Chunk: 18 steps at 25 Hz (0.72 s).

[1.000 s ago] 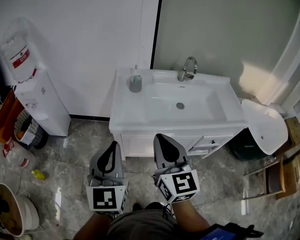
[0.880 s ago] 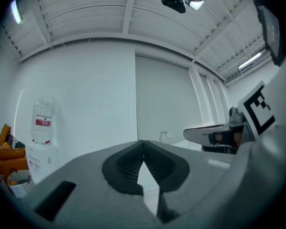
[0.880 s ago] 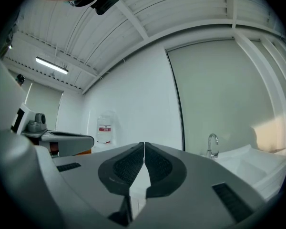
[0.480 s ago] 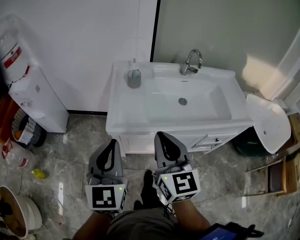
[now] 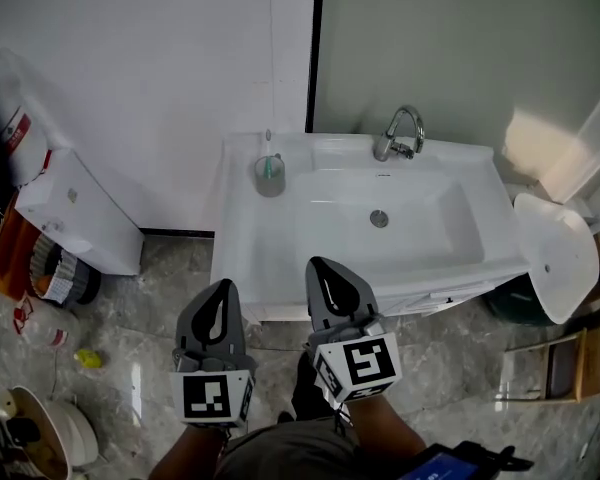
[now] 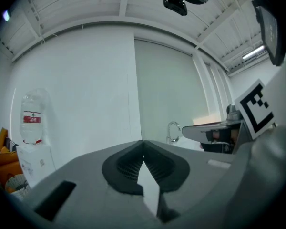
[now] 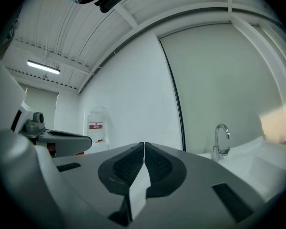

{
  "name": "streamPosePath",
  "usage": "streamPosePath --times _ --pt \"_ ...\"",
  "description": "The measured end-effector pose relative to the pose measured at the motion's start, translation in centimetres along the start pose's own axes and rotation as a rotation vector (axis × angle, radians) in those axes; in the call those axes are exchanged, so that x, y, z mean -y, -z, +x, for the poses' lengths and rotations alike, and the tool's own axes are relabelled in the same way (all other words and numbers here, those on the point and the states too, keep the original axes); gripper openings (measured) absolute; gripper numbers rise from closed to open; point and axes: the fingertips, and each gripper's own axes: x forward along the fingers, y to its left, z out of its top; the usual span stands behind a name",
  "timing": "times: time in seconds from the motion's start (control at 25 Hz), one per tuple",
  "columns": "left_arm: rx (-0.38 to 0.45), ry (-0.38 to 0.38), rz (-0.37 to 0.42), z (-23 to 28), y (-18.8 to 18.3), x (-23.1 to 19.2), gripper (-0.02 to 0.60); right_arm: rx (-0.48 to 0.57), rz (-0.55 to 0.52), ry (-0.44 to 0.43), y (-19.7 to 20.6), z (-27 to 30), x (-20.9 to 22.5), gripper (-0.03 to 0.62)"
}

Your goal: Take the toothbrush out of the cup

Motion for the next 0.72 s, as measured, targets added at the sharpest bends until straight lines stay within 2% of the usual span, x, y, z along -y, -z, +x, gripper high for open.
streamPosePath --times 0.24,0.44,0.72 --pt "-0.012 -0.037 -0.006 5.7 -0.9 -1.6 0.014 -0.003 -0.001 -0.032 -0.8 5.7 3.3 0.015" --pt "0.017 -0.073 -0.004 9.5 -1.8 -2.4 0.014 0.01 -0.006 -0.065 -1.8 9.4 5.7 0.015" --pt "0.08 -0.155 0.009 11.6 -3.6 -4.4 0.014 0.06 -0.047 -0.119 -4.5 13.1 7.3 0.015"
